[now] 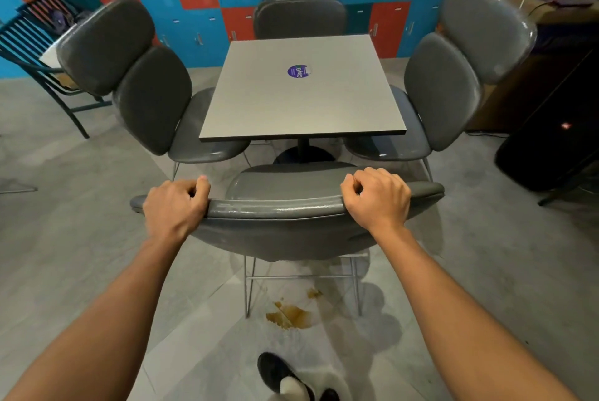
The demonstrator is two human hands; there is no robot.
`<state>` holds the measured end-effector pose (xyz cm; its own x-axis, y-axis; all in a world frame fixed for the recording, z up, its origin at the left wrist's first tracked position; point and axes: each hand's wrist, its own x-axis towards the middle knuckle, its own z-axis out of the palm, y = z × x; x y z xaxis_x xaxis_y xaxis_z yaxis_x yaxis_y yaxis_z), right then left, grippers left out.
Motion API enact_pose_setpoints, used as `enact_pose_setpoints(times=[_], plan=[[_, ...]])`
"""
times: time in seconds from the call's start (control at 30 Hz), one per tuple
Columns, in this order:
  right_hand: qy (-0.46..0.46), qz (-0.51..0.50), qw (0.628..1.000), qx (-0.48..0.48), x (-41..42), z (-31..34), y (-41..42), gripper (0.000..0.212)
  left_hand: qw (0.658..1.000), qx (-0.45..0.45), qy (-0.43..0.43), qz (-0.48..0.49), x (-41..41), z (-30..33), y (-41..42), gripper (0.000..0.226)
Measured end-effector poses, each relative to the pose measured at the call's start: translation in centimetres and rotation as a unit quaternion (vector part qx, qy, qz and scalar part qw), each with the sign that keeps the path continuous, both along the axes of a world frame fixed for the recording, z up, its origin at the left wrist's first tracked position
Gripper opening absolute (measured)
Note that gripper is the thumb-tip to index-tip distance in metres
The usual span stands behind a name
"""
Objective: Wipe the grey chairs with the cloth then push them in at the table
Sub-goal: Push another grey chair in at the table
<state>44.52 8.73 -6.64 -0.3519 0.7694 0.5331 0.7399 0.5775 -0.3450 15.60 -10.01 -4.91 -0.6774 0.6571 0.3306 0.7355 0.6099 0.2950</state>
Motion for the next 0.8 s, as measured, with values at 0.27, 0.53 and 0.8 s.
enact_pose_setpoints(times=[0.27, 0.53, 0.8], plan=[[-0.001, 0.016, 1.0, -0.014, 0.4, 0.4, -0.5, 0.037, 1.0, 0.018, -0.007, 0.024, 1.2, -0.6, -1.9, 0.064], [0.032, 0.015, 0.997, 0.064, -0.5, -0.5, 1.6, 0.038, 0.999, 0.038, 0.025, 0.014, -0.5, -1.1, 0.0, 0.059], [0.019, -0.024, 0.999, 0.018, -3.2, -0.2, 1.7, 0.038, 0.999, 0.009, 0.038, -0.002, -4.3, -1.0, 2.6, 0.055]])
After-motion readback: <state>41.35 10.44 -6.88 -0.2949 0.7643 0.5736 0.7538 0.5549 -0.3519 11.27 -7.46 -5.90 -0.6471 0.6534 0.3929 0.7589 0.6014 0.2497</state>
